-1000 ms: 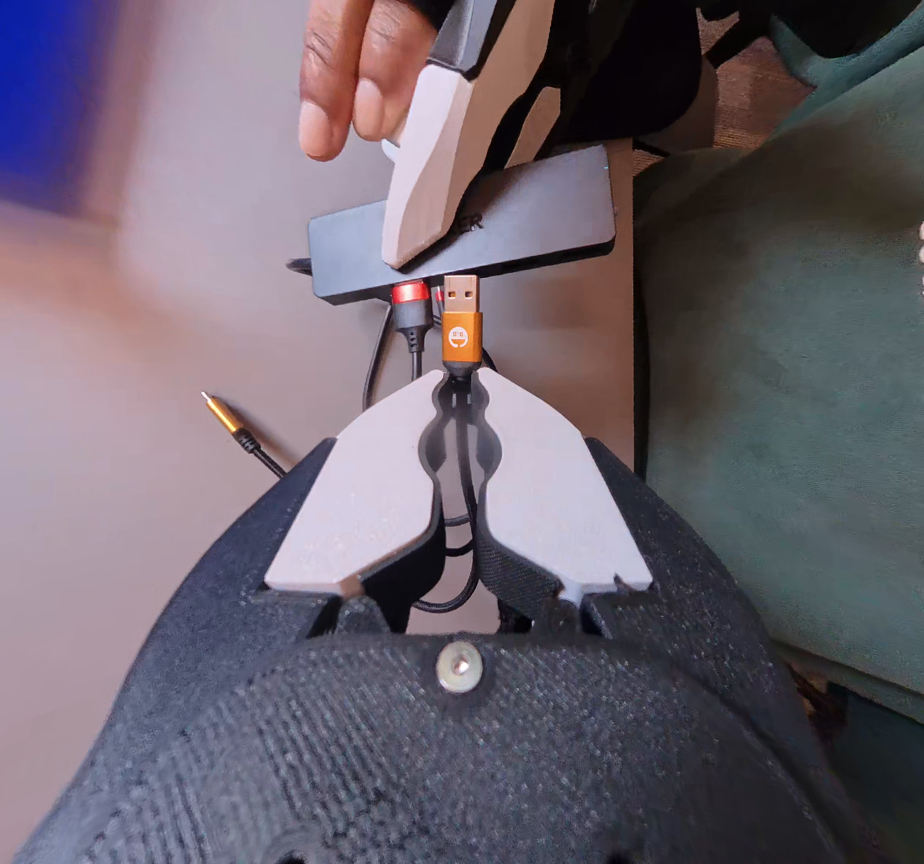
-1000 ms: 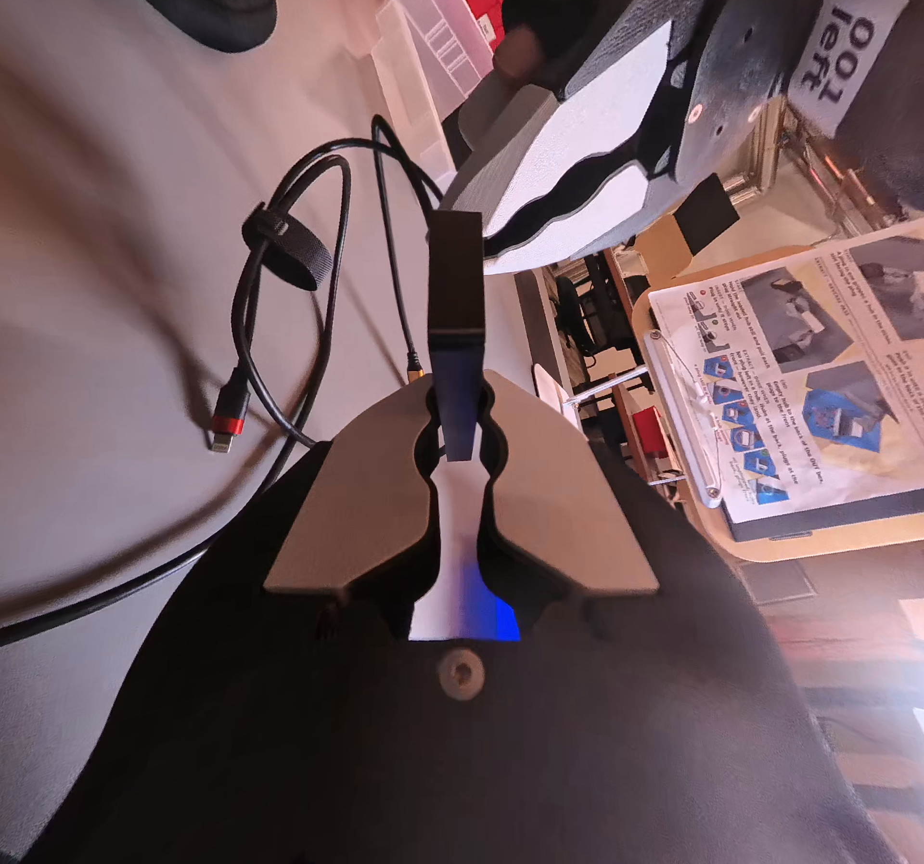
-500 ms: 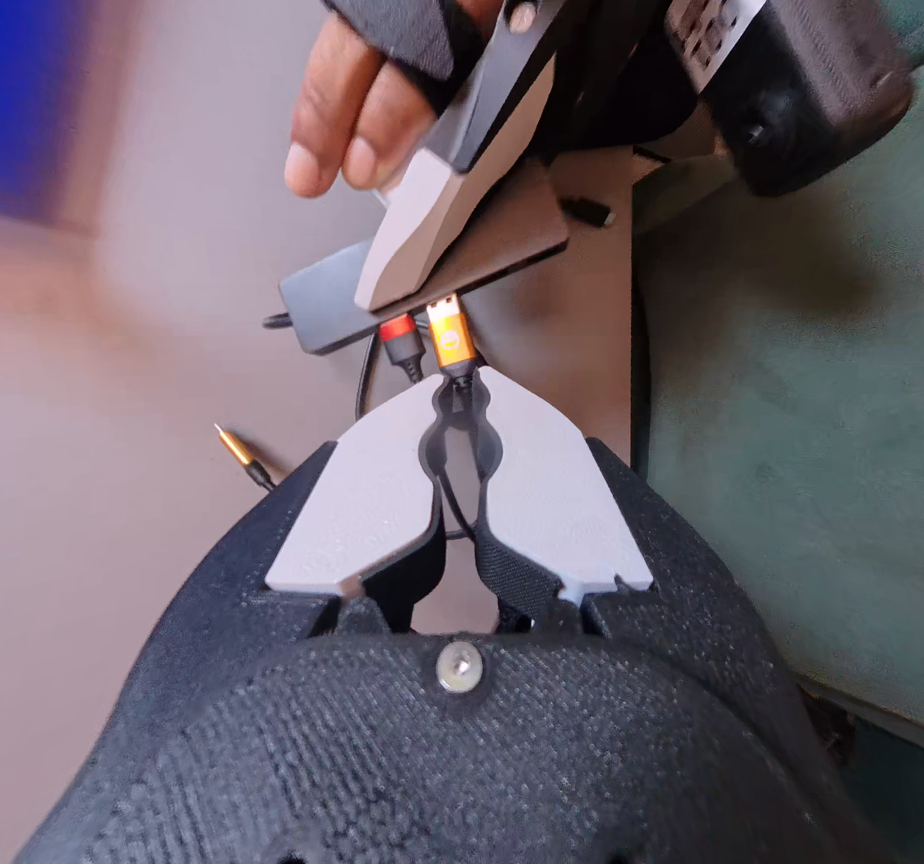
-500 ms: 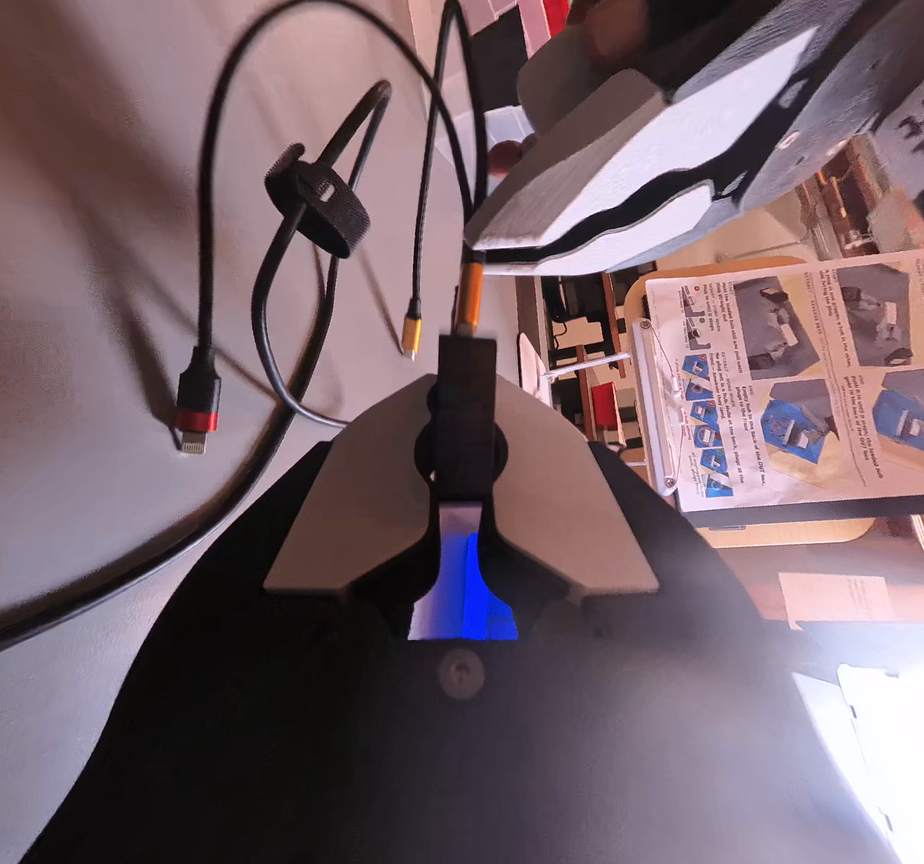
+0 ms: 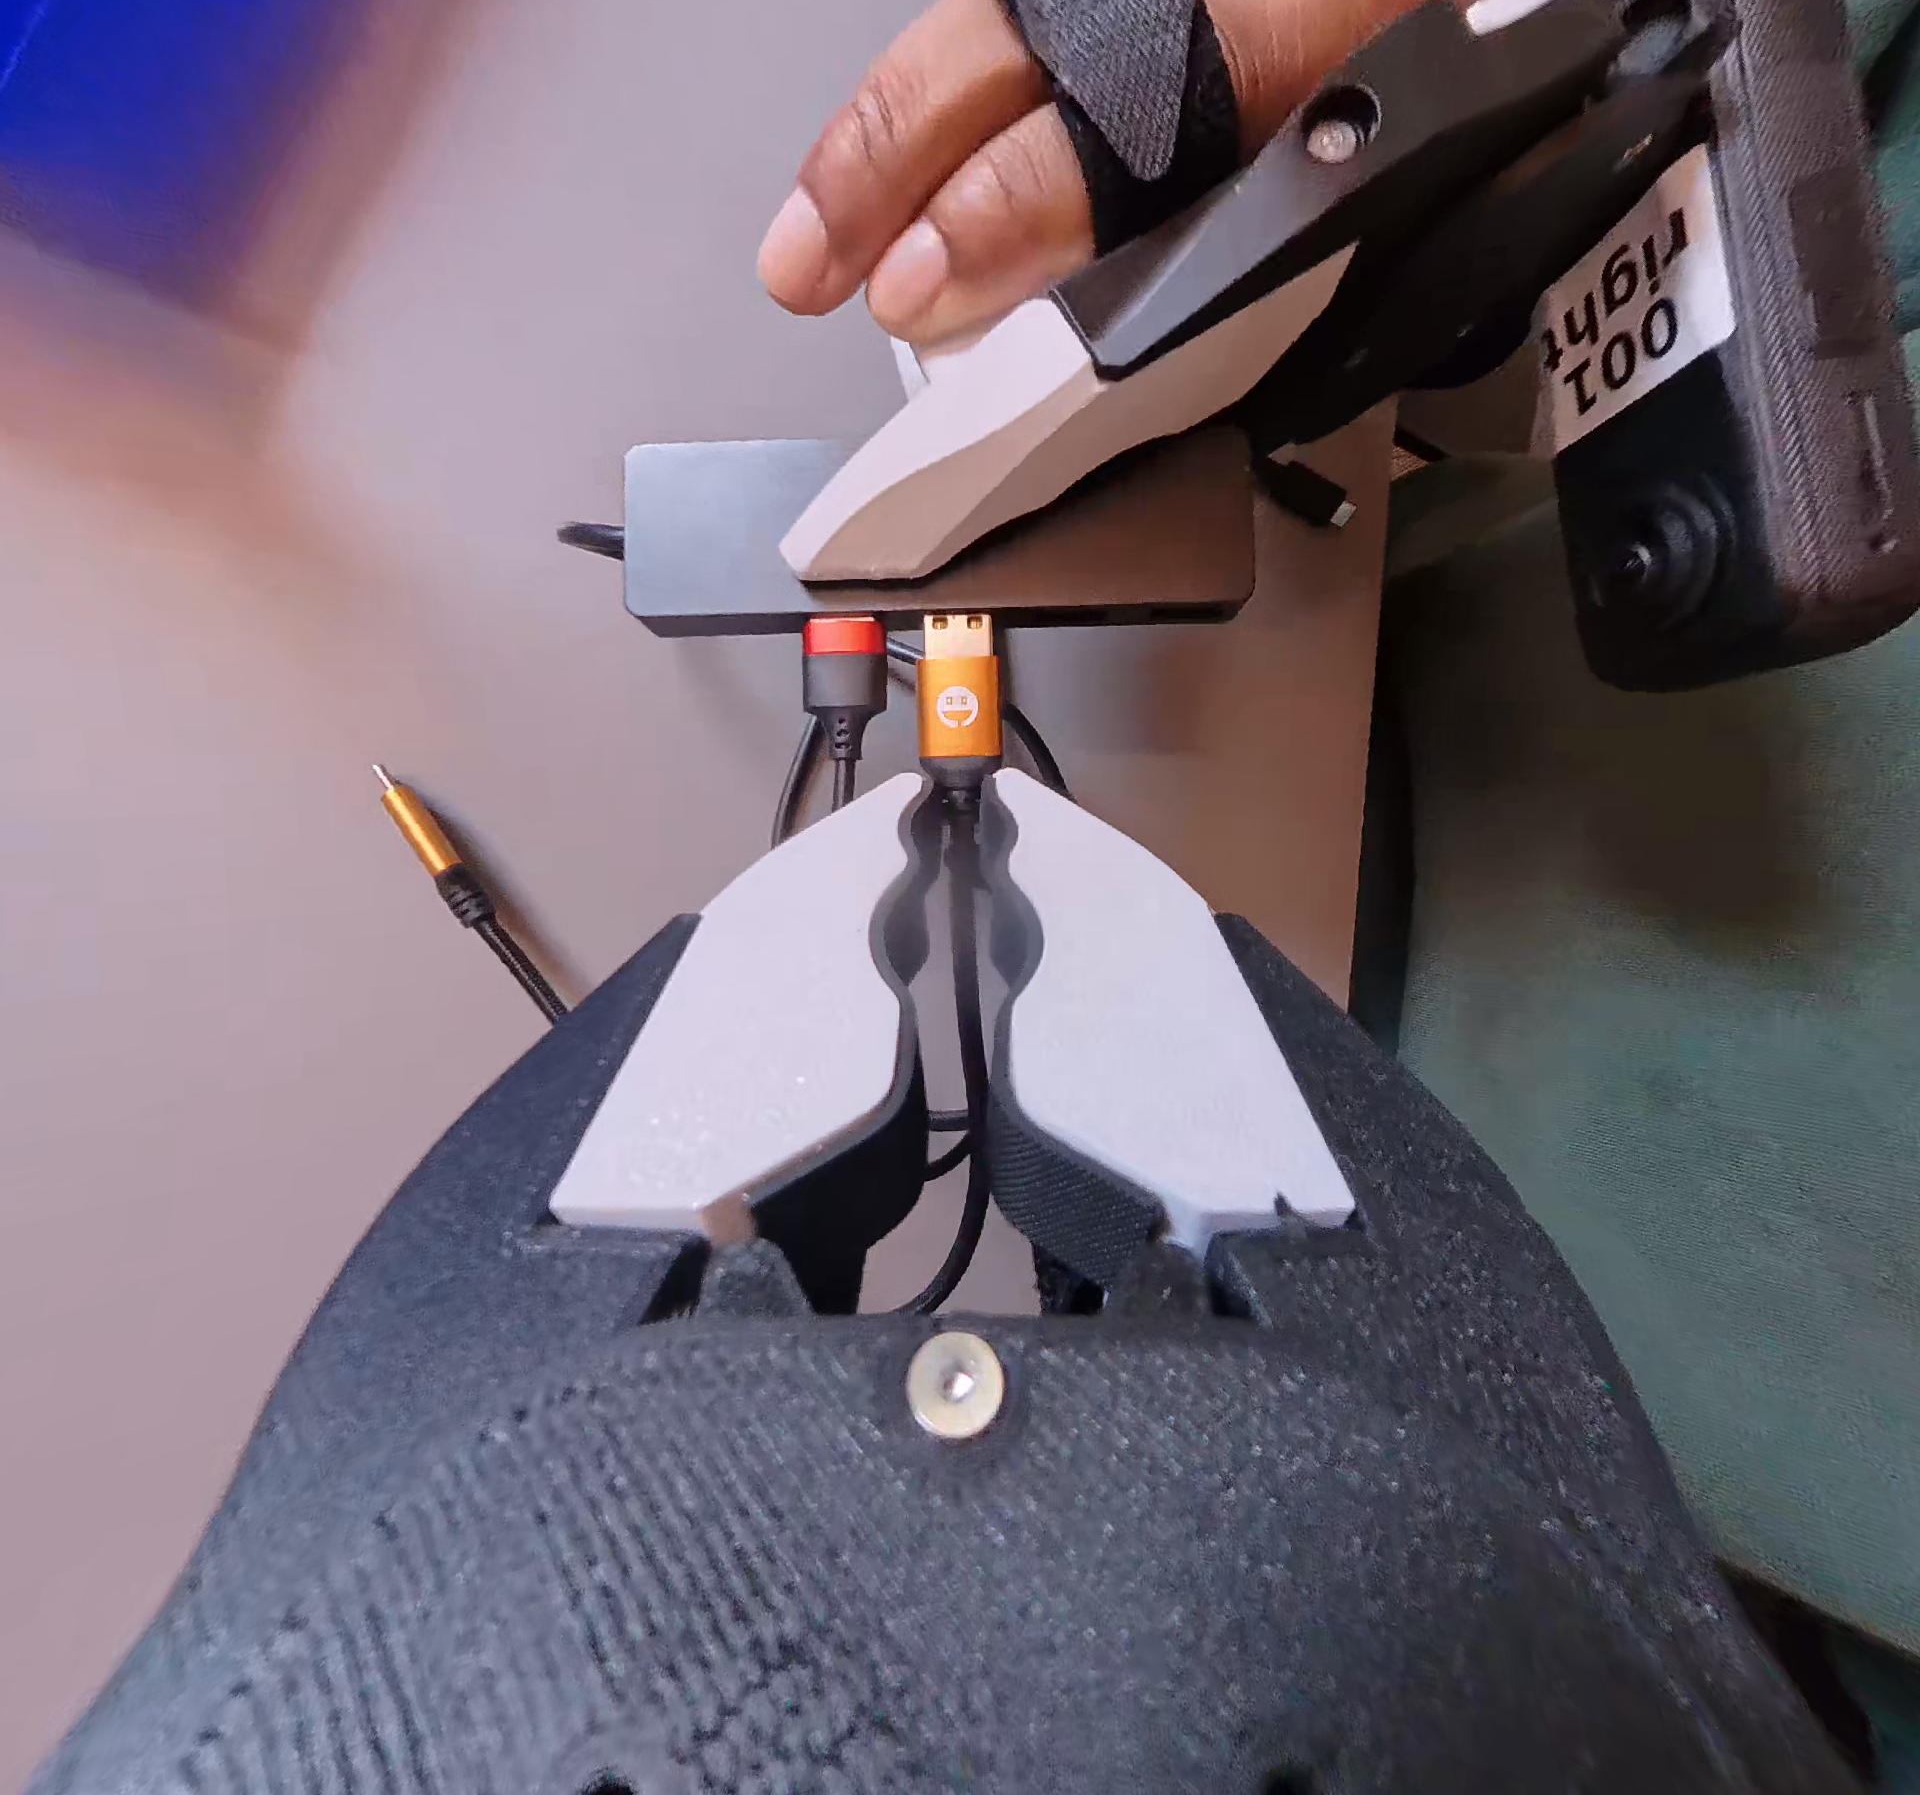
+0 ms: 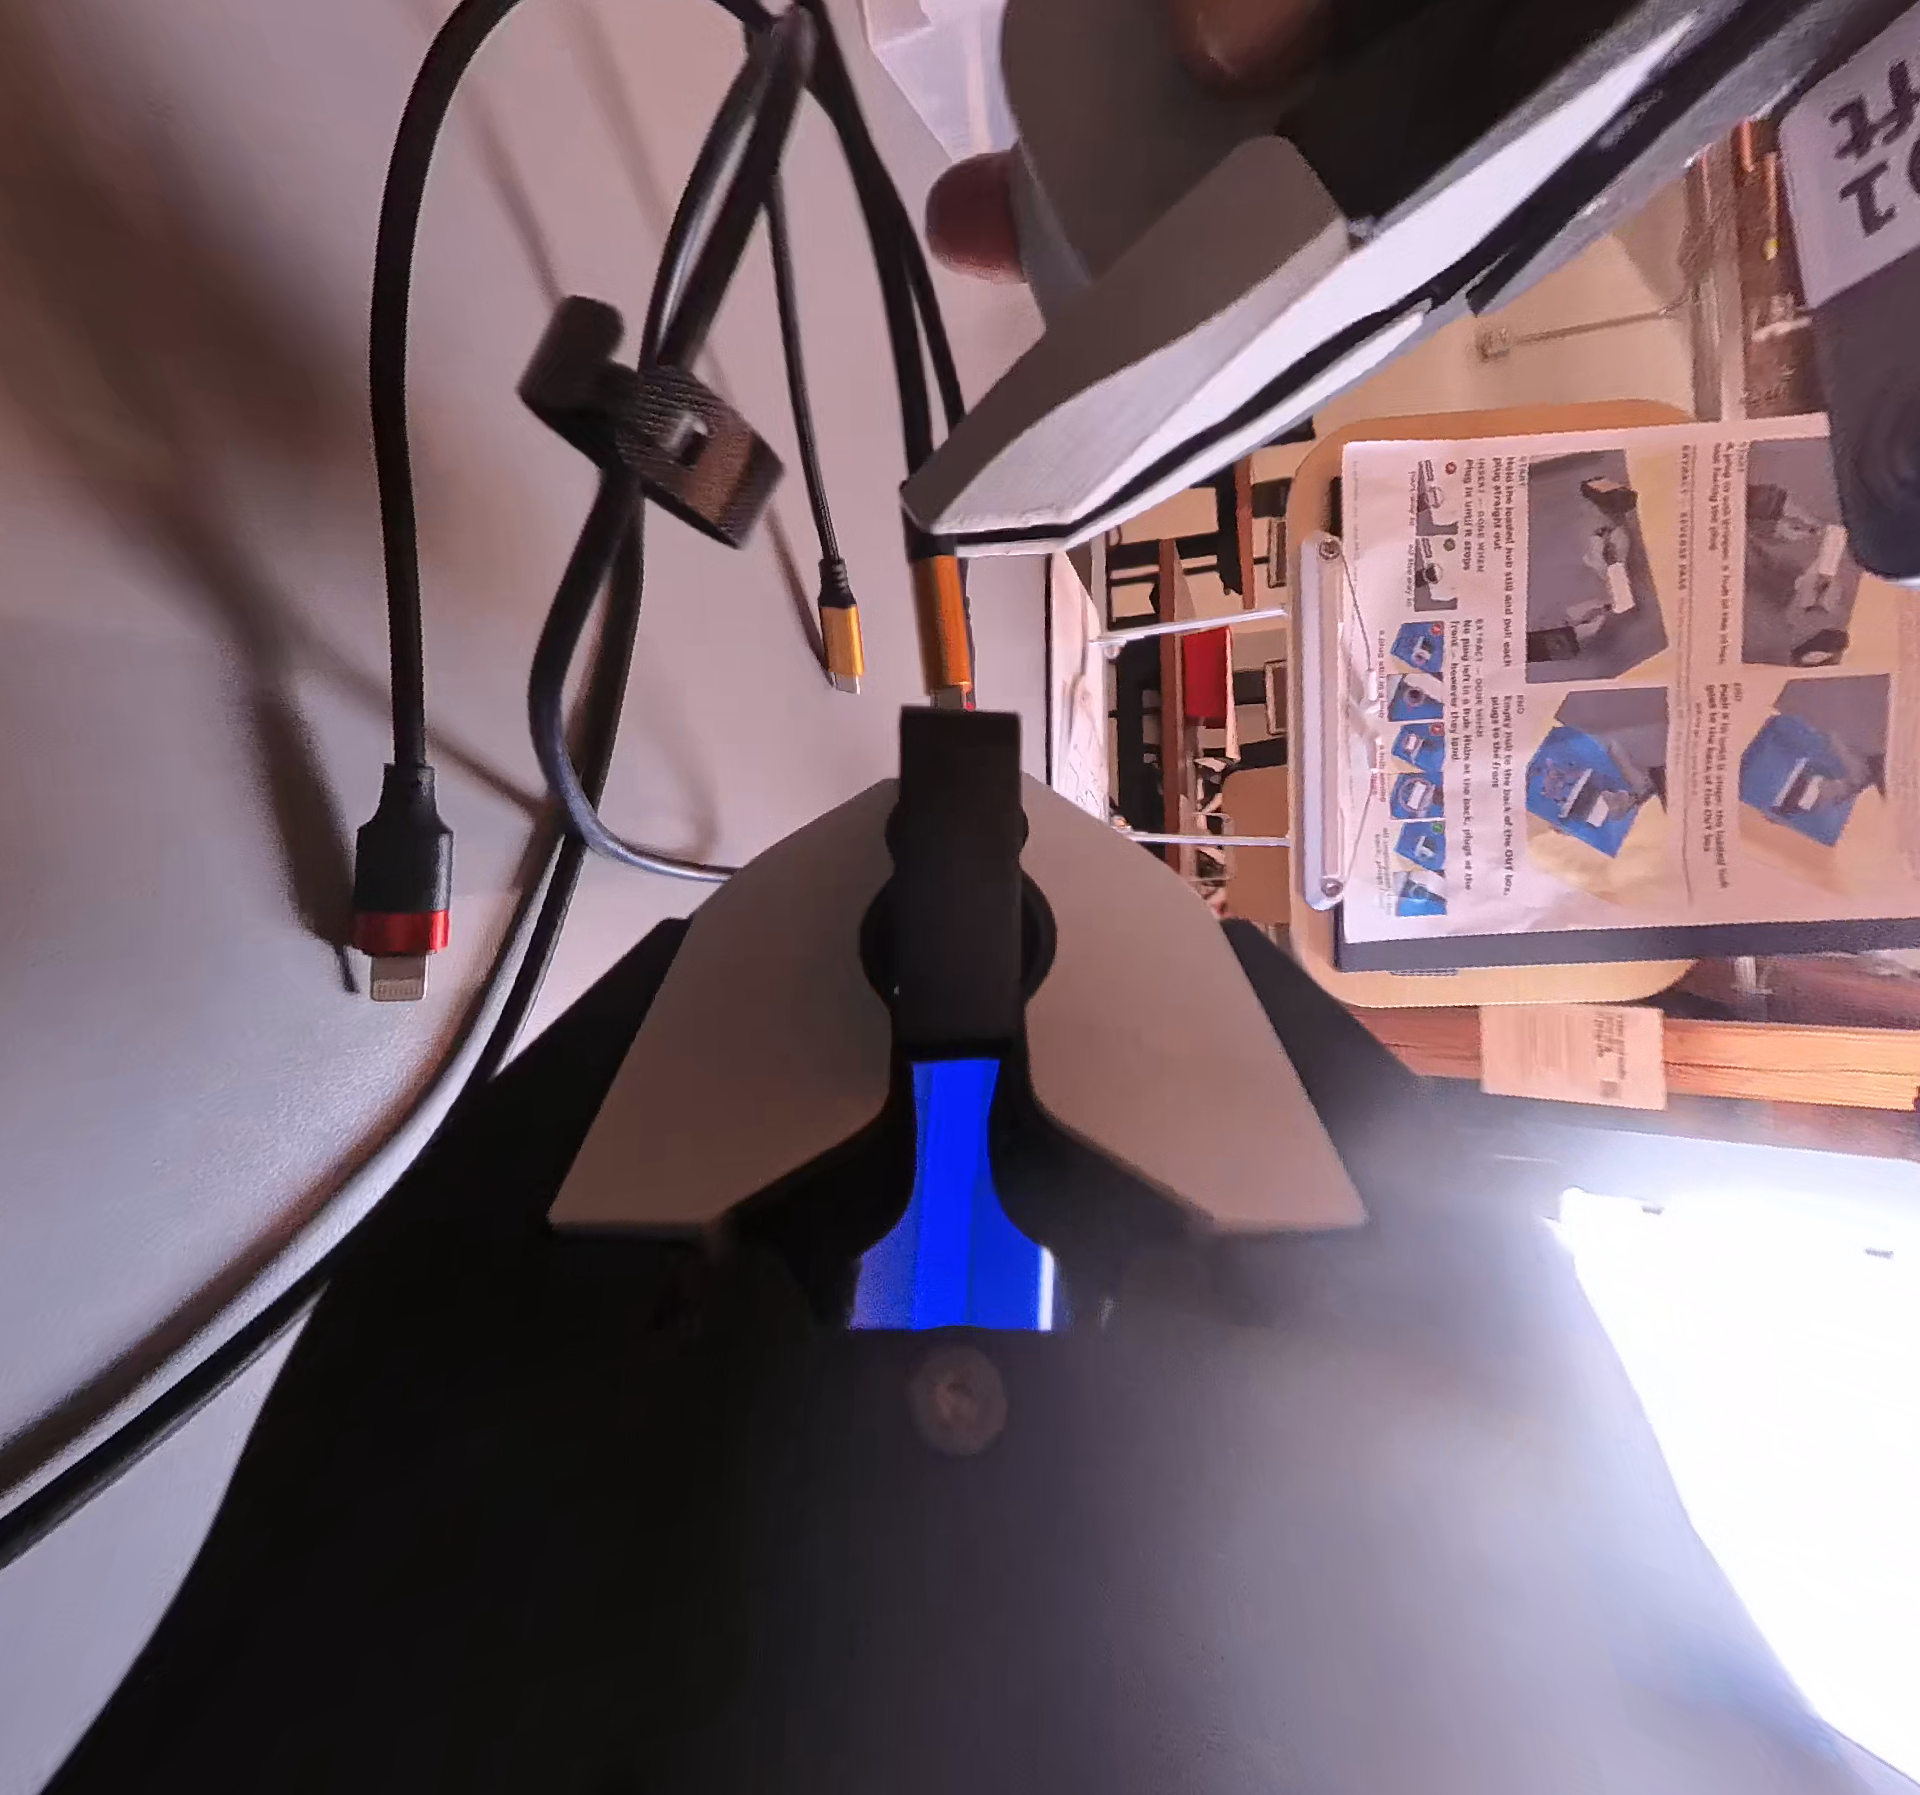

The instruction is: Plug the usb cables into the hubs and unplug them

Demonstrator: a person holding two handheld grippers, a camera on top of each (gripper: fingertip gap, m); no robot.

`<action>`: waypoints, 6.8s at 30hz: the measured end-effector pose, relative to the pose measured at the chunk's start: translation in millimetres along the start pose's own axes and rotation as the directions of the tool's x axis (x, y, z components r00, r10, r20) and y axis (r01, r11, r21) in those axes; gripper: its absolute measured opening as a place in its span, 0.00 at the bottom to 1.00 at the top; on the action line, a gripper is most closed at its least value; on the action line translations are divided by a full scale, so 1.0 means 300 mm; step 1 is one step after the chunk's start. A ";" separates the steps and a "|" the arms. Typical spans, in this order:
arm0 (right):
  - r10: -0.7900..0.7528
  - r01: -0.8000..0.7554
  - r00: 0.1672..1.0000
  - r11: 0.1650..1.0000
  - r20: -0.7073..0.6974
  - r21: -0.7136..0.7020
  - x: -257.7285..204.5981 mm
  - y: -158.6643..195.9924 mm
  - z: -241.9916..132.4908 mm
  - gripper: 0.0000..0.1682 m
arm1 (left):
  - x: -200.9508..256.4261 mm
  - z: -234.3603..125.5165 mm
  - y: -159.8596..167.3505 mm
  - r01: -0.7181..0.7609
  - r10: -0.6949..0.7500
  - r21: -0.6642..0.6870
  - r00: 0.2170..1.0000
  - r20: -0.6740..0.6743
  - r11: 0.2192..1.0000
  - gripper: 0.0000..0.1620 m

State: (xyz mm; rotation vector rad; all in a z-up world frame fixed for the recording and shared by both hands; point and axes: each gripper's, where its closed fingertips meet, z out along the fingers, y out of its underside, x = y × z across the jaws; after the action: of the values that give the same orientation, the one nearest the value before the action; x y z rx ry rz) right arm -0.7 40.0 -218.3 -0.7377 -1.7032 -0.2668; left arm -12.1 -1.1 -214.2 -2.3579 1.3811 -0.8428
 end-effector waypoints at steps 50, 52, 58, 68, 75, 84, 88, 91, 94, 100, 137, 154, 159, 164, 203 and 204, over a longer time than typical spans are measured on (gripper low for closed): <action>0.433 -0.461 0.884 0.869 0.175 0.177 0.069 -0.034 -0.048 0.13 | -0.099 -0.302 0.012 -0.200 -0.043 0.647 0.940 0.339 0.736 0.02; 0.568 -0.661 0.718 0.738 0.402 0.137 0.073 -0.076 -0.100 0.23 | -0.099 -0.319 0.029 -0.258 -0.015 0.596 0.910 0.414 0.761 0.02; 0.599 -0.752 0.557 0.658 0.575 0.043 0.295 -0.165 -0.165 0.40 | -0.058 -0.283 0.017 -0.402 0.117 0.462 0.840 0.530 0.791 0.02; 0.200 -0.374 0.621 0.926 0.758 0.062 0.124 -0.260 0.005 0.13 | 0.111 -0.227 -0.003 -0.633 0.351 0.341 0.713 0.607 0.695 0.02; 0.413 -0.512 0.679 0.859 0.607 -0.013 0.432 -0.127 -0.010 0.03 | -0.035 -0.449 0.008 -0.488 -0.029 0.700 0.810 0.586 0.521 0.12; 0.621 -0.607 0.775 0.783 0.120 -0.136 1.217 0.253 -0.132 0.03 | -0.127 -0.418 0.039 -0.356 -0.126 0.767 0.863 0.489 0.534 0.16; 0.604 -0.609 0.791 0.760 -0.098 -0.227 1.372 0.476 -0.116 0.03 | -0.136 -0.366 0.042 -0.355 -0.099 0.735 0.864 0.494 0.578 0.14; 0.613 -0.627 0.778 0.736 -0.142 -0.256 1.314 0.617 -0.031 0.03 | -0.146 -0.325 0.049 -0.352 -0.079 0.704 0.862 0.500 0.617 0.13; 0.656 -0.664 0.744 0.705 -0.125 -0.249 1.145 0.751 0.102 0.03 | -0.144 -0.299 0.052 -0.366 -0.053 0.678 0.857 0.513 0.638 0.13; 0.778 -0.758 0.629 0.608 -0.016 -0.234 0.728 0.989 0.343 0.03 | -0.167 -0.263 0.072 -0.386 -0.025 0.622 0.837 0.547 0.681 0.11; 0.693 -0.453 0.704 0.606 0.154 -0.654 0.765 0.845 0.451 0.00 | -0.197 -0.210 0.102 -0.368 0.021 0.578 0.855 0.519 0.728 0.08; 0.289 -0.213 0.954 0.485 -0.075 -0.848 0.966 1.258 -0.117 0.00 | -0.238 -0.157 0.130 -0.316 0.005 0.540 0.866 0.500 0.780 0.06; 0.216 -0.164 0.972 0.368 -0.088 -0.915 0.983 1.340 -0.199 0.00 | -0.245 -0.143 0.137 -0.309 0.006 0.524 0.865 0.501 0.794 0.06; 0.231 -0.294 0.946 0.305 -0.229 -0.906 0.987 1.370 -0.162 0.00 | -0.251 -0.129 0.141 -0.297 0.004 0.518 0.870 0.493 0.803 0.06; 0.604 -0.510 0.797 0.647 -0.027 -0.567 0.713 1.034 0.528 0.24 | -0.274 -0.126 0.167 -0.263 -0.011 0.510 0.881 0.473 0.819 0.06; 0.635 -0.563 0.770 0.634 -0.058 -0.531 0.759 1.014 0.500 0.26 | -0.273 -0.124 0.167 -0.265 -0.009 0.508 0.881 0.474 0.820 0.06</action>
State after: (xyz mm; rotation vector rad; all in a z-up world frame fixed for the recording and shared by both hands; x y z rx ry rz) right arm 40.3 431.4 -108.4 -1.7326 -1.4014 -0.2061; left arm -100.4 46.2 -238.2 -1.8114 0.9200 -0.5041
